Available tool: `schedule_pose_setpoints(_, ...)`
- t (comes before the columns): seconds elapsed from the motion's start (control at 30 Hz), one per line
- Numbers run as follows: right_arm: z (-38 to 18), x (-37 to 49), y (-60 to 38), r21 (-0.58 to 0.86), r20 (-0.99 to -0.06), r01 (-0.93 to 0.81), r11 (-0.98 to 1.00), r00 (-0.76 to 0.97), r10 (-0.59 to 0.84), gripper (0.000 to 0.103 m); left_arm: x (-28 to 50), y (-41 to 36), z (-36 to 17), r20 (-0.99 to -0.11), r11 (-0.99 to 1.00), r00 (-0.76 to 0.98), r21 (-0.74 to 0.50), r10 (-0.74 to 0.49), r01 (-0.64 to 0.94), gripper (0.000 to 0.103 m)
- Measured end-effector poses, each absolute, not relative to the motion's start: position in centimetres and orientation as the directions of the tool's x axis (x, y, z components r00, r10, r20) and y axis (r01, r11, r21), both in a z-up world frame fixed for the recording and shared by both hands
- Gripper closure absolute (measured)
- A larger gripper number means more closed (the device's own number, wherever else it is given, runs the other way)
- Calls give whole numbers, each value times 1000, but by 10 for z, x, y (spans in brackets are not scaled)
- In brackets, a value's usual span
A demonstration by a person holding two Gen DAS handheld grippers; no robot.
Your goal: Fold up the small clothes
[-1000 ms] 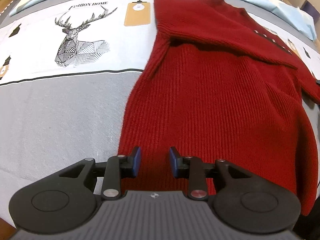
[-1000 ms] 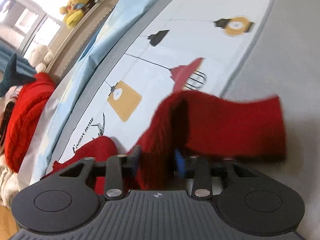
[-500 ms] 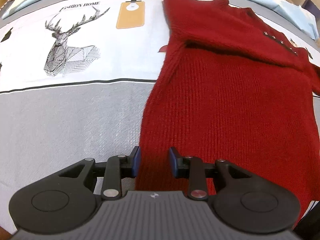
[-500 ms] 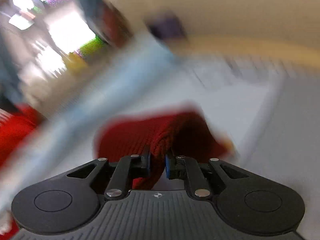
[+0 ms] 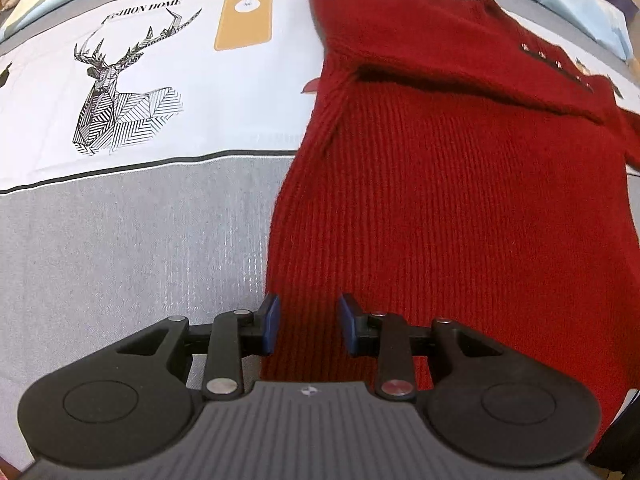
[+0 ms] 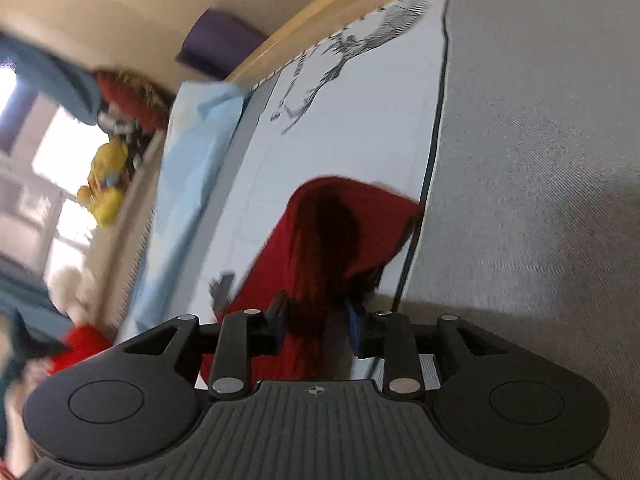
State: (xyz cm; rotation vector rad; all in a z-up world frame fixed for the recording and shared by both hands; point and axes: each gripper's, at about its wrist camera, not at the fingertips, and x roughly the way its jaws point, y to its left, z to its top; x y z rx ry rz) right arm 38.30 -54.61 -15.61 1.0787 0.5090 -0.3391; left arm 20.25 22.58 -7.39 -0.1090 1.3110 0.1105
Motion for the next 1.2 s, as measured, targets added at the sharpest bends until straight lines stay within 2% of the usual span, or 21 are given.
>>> schedule_pose_setpoints(0.07,-154,383,-549,767,-530,488,416,848,-19,73,202,227,-74,-967,990,253,-14,23,-141,67)
schedule_pose_setpoints(0.1,-153,386,-549,775,-515,472,422,857,-12,91,202,227,-74,-967,990,255,-13,24,-143,67)
schedule_pose_setpoints(0.17,-142,386,-543,774,-460,418,476,887,-31,91,203,230,-73,-966,988,258,-13,27,-154,67)
schedule_pose_setpoints(0.23,-122,380,-530,741,-357,343,578,929,-93,92,204,231,-72,-965,987,262,-12,31,-163,67)
schedule_pose_setpoints(0.3,-103,374,-510,633,-251,275,724,957,-144,92,206,231,-72,-964,985,265,-15,31,-170,67)
schedule_pose_setpoints(0.33,-101,375,-504,588,-253,278,760,955,-154,91,207,230,-71,-963,985,267,-17,30,-170,67)
schedule_pose_setpoints(0.37,-108,378,-502,567,-313,336,752,932,-181,91,207,229,-71,-962,986,270,-19,27,-167,67)
schedule_pose_setpoints(0.43,-130,385,-509,519,-499,522,676,828,-256,89,209,225,-70,-962,988,273,-19,24,-156,67)
schedule_pose_setpoints(0.47,-146,383,-516,531,-574,589,609,779,-254,89,209,222,-70,-961,988,276,-20,22,-151,67)
schedule_pose_setpoints(0.5,-157,379,-523,545,-615,629,554,749,-246,92,210,221,-69,-959,989,282,-24,19,-148,67)
schedule_pose_setpoints(0.57,-158,375,-528,559,-609,632,537,752,-252,90,211,218,-65,-952,988,307,-32,15,-150,67)
schedule_pose_setpoints(0.73,-143,373,-525,408,-658,727,553,654,-374,88,219,209,-46,-895,986,446,-60,14,-153,67)
schedule_pose_setpoints(0.8,-135,371,-519,301,-660,769,564,595,-458,83,230,197,-44,-872,991,490,-71,-7,-112,67)
schedule_pose_setpoints(0.87,-118,368,-501,125,-609,829,546,498,-617,79,246,181,-45,-846,997,534,-48,-10,-58,67)
schedule_pose_setpoints(0.93,-101,363,-480,119,-532,805,581,546,-647,79,262,165,-48,-819,999,573,-30,-19,-11,67)
schedule_pose_setpoints(0.97,-94,362,-468,122,-507,765,632,596,-623,79,271,157,-51,-804,1000,593,-24,-26,11,67)
schedule_pose_setpoints(1.03,-85,367,-440,146,-480,615,775,729,-488,79,287,142,-57,-780,999,625,-12,-35,40,66)
schedule_pose_setpoints(1.13,-85,382,-392,279,-546,283,918,833,-91,70,310,123,-71,-746,997,666,35,-21,70,44)
schedule_pose_setpoints(1.2,-102,394,-362,425,-639,116,898,741,206,66,320,112,-81,-738,992,675,75,-11,97,31)
